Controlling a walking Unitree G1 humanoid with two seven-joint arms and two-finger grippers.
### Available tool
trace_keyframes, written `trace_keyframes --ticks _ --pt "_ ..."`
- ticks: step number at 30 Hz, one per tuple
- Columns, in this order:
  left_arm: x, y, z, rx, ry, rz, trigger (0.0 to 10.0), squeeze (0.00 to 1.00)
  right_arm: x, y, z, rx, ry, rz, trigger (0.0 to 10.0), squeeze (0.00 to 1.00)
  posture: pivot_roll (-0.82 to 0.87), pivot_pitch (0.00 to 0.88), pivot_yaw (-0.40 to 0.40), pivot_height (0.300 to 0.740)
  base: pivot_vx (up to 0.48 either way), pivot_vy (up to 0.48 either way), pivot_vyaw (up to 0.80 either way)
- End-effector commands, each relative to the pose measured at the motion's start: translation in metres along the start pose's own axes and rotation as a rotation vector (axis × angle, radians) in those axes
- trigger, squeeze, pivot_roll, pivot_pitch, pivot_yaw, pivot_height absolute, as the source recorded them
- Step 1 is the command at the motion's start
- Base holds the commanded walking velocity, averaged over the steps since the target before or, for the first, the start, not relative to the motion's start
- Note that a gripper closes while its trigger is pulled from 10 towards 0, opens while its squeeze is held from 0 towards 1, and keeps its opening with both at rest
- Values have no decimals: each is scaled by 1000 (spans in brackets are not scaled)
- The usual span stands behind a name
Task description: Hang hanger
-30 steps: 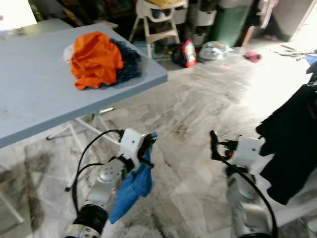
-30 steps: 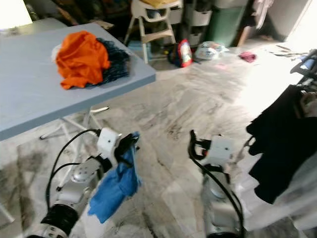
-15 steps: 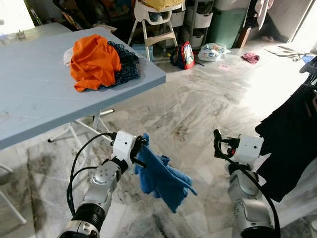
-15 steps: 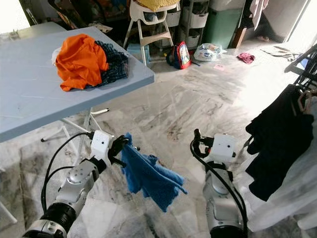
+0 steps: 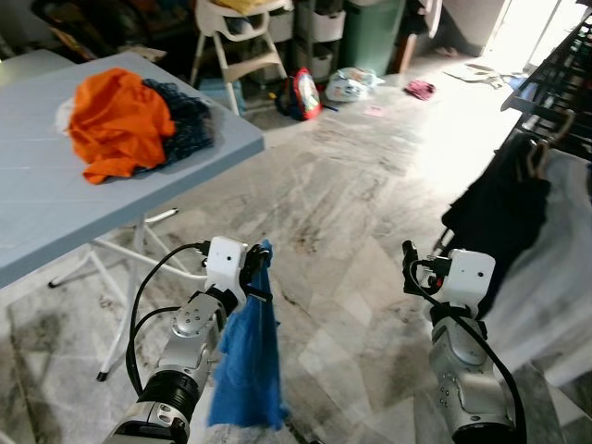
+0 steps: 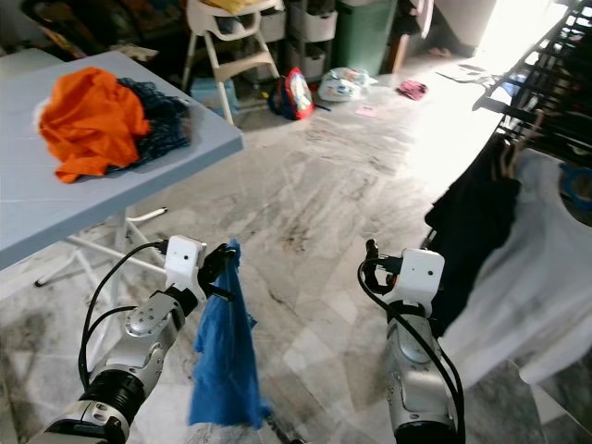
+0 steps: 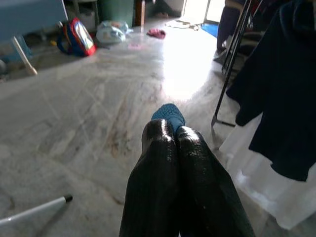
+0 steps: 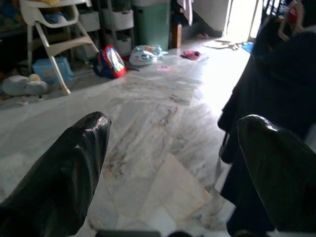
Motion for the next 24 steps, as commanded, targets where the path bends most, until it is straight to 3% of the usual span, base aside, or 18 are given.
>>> trace_keyframes --ticks 1,9,24 --pt "1 3 -8 -16 28 -4 10000 0 -2 0 -3 5 2 5 10000 0 -22 150 32 740 0 0 -800" --pt "4 6 -16 -28 45 -19 10000 0 -3 1 -4 10 2 5 10000 0 -20 167 39 740 0 0 -800" --pt "2 4 -17 -11 25 -33 10000 0 -6 -1 -6 22 -4 3 10000 0 -16 188 55 740 0 335 -800"
Point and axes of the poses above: a point about 5 cm out from each wrist's last joint towards the gripper, its own x axis pointing out of the wrist towards the gripper, its own y axis along the axis of the wrist's last joint, z = x × y, the point moved 1 cm from there along x, pointing out of the wrist towards the gripper, and after that the axes turned 9 degrees about x, right-handed, at the moved point
